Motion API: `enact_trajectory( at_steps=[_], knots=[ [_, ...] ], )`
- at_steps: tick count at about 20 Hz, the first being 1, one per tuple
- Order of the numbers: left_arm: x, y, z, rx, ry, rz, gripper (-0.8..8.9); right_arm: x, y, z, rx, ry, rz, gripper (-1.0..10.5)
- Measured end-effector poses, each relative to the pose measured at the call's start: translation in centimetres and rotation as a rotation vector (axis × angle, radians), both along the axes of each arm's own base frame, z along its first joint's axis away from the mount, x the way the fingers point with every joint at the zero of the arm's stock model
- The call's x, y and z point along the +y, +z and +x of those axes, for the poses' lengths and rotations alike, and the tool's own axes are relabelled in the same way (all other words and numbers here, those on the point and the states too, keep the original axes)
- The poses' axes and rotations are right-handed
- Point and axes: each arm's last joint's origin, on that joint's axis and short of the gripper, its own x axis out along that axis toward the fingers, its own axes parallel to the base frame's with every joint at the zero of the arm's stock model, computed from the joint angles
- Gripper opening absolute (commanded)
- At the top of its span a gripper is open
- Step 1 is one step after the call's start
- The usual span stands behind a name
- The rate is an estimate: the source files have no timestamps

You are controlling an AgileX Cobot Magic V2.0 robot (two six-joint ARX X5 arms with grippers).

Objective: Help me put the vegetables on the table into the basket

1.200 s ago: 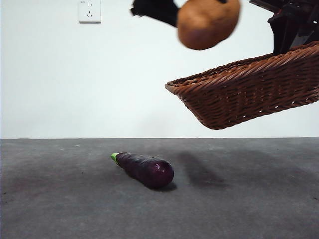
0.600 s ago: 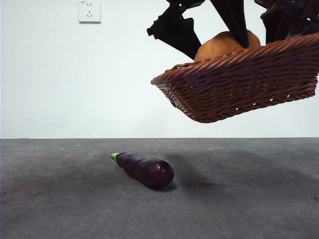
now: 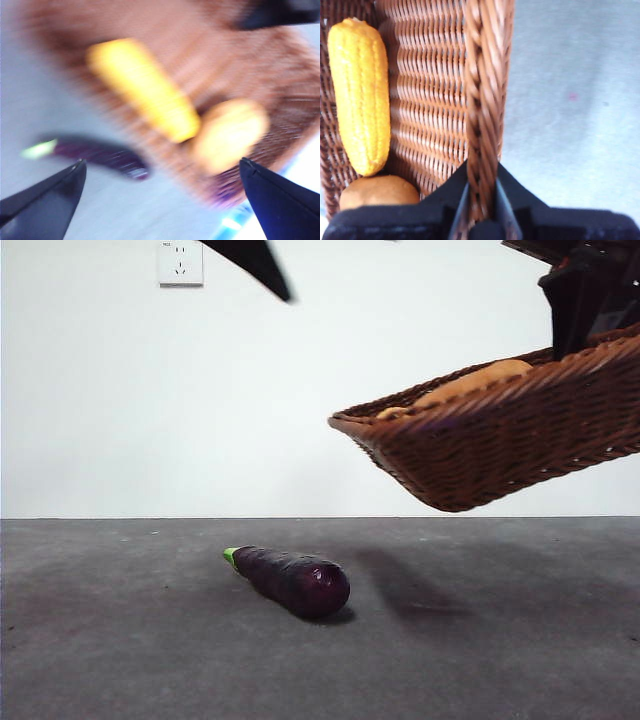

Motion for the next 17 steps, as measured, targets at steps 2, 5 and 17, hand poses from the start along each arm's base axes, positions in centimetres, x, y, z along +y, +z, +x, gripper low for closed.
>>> enact_trajectory(
  at_steps=[2,5,17],
  knots=[
    [1.2,-0.5,0.7,0.025,0.078,0.066,5.97,-1.0,0.0,0.2,-0.001,-0.027,-0.001,-0.1],
    [2.1,-1.6,2.7,0.062,0.16,0.084,5.97,-2.2,-0.1,0.1,0.019,-0.047,-0.013,-0.1],
    [1.8,-9.5,8.6,0.369,0.456,0.159,5.97,-4.2,-0.1,0.1,0.007,-0.047,-0.047,-0.1]
  ],
)
